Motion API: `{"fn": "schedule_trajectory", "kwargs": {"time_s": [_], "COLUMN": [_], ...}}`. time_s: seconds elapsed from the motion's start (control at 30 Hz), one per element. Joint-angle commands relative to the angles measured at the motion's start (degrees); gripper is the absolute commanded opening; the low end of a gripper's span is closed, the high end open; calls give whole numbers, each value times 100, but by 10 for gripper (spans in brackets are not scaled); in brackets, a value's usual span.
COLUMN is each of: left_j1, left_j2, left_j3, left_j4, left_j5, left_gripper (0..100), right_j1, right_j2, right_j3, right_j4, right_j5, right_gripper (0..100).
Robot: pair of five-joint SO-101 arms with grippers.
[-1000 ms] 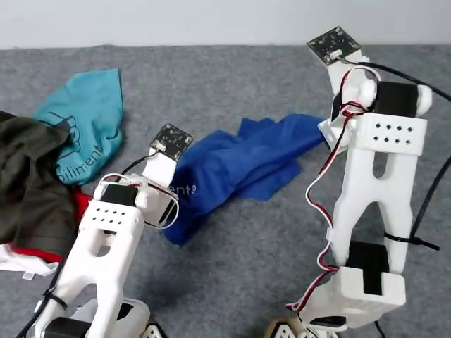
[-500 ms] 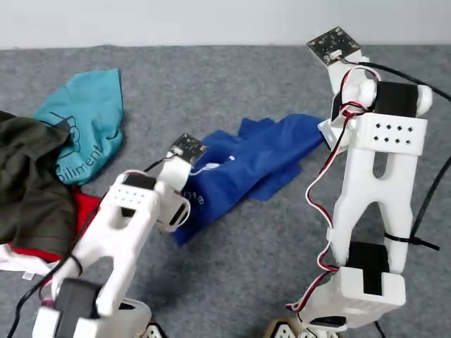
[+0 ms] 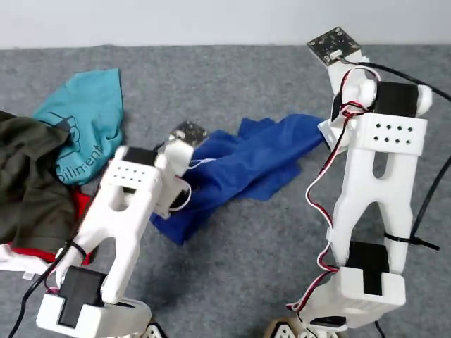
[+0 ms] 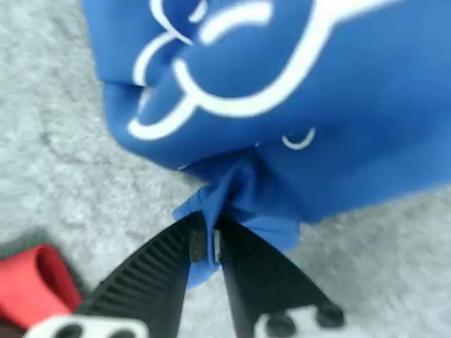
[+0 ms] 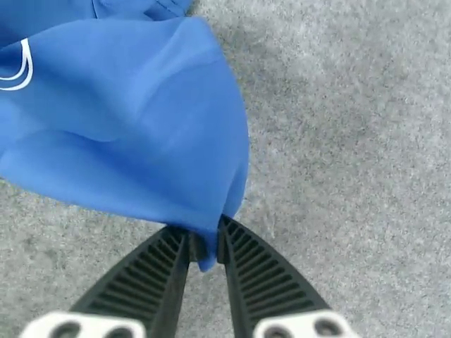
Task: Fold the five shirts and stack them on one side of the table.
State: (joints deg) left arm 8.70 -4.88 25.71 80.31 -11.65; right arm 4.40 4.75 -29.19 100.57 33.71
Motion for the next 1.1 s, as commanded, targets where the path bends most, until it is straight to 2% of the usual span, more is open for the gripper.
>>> {"fn": "schedule_trajectory", "kwargs": {"time_s": [0.0, 0.17, 0.3, 0.4, 0.63, 0.9, 1.07], "left_j1": [-211, -1169, -1855, -2101, -2110, -1266, -1116], "left_j2": [-510, -949, -1284, -1495, -2066, -4044, -5327], "left_j3": [-1182, -2387, -3064, -3600, -3749, -3749, -3749], "left_j4": [976, 1363, 1354, 1371, 1363, 1398, 1398], "left_j5": [-176, -457, -457, -440, -422, -413, -413], "left_gripper": [12, 12, 13, 13, 13, 13, 13], "right_j1": [110, 75, -110, -171, -171, -101, 743], "right_j2": [-303, -620, -1798, -2738, -4154, -5481, -6158], "right_j3": [-26, -44, -141, -176, -185, -193, -193], "right_j4": [215, 224, 145, -119, -418, -796, -1042], "right_j5": [-9, -589, -721, -765, -782, -1424, -1626], "right_gripper": [9, 9, 9, 9, 9, 8, 8]}}
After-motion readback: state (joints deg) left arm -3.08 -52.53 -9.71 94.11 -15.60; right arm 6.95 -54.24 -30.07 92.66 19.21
